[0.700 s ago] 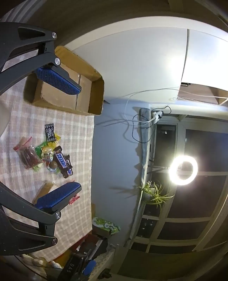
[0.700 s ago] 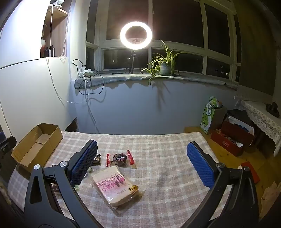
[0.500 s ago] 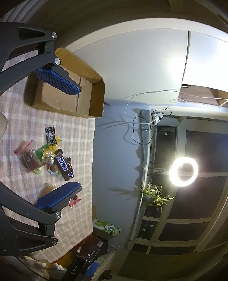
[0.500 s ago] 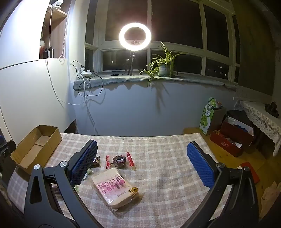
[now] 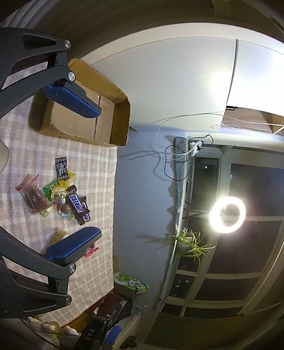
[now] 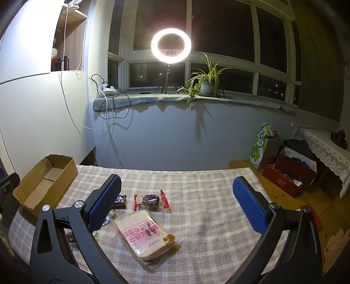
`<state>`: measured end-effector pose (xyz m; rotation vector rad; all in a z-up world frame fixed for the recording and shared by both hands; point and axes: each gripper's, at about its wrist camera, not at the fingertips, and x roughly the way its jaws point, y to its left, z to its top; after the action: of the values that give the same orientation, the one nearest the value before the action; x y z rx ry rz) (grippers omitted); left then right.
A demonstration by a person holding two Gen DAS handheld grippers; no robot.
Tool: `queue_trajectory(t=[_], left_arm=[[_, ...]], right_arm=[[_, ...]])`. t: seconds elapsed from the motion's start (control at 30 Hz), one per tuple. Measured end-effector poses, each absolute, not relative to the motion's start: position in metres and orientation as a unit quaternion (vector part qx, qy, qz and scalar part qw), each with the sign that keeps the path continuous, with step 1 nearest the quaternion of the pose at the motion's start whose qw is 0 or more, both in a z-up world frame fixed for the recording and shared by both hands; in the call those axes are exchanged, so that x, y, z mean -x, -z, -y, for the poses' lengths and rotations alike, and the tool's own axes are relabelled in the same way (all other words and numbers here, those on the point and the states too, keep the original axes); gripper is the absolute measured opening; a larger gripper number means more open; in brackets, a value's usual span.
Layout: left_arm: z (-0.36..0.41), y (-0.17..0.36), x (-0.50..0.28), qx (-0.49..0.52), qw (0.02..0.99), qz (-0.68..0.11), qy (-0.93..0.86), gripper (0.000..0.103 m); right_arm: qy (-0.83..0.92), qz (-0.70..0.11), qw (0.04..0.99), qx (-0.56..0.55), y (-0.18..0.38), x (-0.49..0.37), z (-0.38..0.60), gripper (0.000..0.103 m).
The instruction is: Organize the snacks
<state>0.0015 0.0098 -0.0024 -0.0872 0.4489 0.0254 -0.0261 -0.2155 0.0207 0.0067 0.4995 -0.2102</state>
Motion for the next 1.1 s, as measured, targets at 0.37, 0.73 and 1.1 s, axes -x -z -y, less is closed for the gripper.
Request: queue_trajectory(t=[0.37, 0.73, 1.1], left_arm=[[-0.0076, 0.0006, -0.0009, 0.043, 0.974, -0.221, -0.012, 0.099], [-0.0074, 0.0020, 0.0002, 0.044, 0.975, -0.220, -0.012, 0.099], [-0.0014, 0.0002, 0.0010, 0.044, 0.974, -0.221, -0.010, 0.099]], right_arm=[[0.104, -0.244, 0.964, -0.003, -0.0209, 0.0249, 0.2135, 0.103], [0.103, -0.244, 0.964, -0.007, -0.0205, 0.0271, 0.2161, 0.103], [0.102, -0.247, 0.963, -0.007, -0.0169, 0.0279, 0.2169, 0.103]])
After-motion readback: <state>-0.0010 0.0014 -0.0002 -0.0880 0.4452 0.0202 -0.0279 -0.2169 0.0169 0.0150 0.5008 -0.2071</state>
